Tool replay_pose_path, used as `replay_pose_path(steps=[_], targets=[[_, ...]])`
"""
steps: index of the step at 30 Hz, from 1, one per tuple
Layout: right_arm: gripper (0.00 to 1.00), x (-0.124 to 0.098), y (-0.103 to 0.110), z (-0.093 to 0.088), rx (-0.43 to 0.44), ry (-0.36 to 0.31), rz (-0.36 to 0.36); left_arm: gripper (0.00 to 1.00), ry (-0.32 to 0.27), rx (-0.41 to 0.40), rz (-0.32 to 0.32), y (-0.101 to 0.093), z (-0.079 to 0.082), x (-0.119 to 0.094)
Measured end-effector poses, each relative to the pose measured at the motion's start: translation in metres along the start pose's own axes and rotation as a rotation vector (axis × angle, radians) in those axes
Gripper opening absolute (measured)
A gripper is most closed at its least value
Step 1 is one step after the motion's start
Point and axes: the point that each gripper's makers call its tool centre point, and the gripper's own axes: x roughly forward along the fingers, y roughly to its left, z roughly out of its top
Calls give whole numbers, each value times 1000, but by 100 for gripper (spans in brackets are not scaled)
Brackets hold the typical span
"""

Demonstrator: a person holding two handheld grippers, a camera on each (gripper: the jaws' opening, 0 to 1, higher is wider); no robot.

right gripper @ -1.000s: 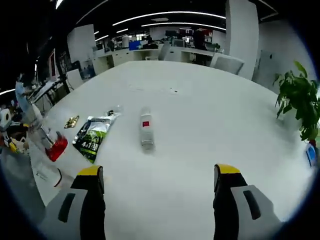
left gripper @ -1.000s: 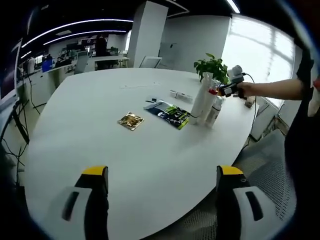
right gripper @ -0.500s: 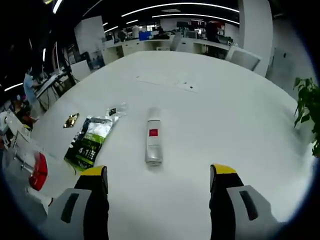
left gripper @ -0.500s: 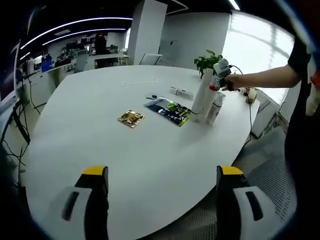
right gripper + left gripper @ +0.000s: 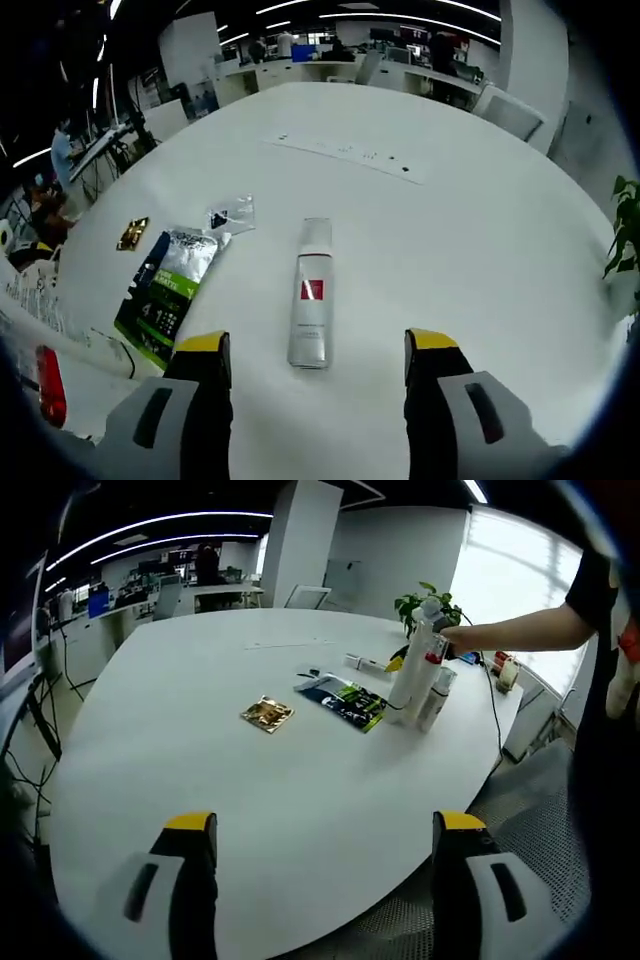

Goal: Arrange the skincare products in the storage area until every visible bottle or jar stands upright without overlapping.

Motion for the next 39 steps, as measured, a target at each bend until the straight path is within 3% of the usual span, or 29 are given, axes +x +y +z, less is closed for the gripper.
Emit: replay_pose_path(steps=[11,16,22,30,33,35,36,39], targets=[[52,18,4,7,-72,110,1,82,-1,-12,15,3,0,0],[45,24,6,9,-29,131,16,82,-3,-14,22,5,1,-1],[32,32,9,12,-26,164,17,81,-14,-21,33,7,4,-3],[22,38,6,10,-37,232,5,81,-16,-23,42,9,4,-4],[22,38,7,8,-44,238,4,81,-18,-25,45,13,2,-4],[21,43,10,16,-130,176,19,81,-17,-26,47,16,1,-4],[21,44,6,16,-166,179,22,81,-17,-26,48,16,1,-4],[21,49,-2,18,-127,196,14,80,-19,-26,48,19,-1,-4]])
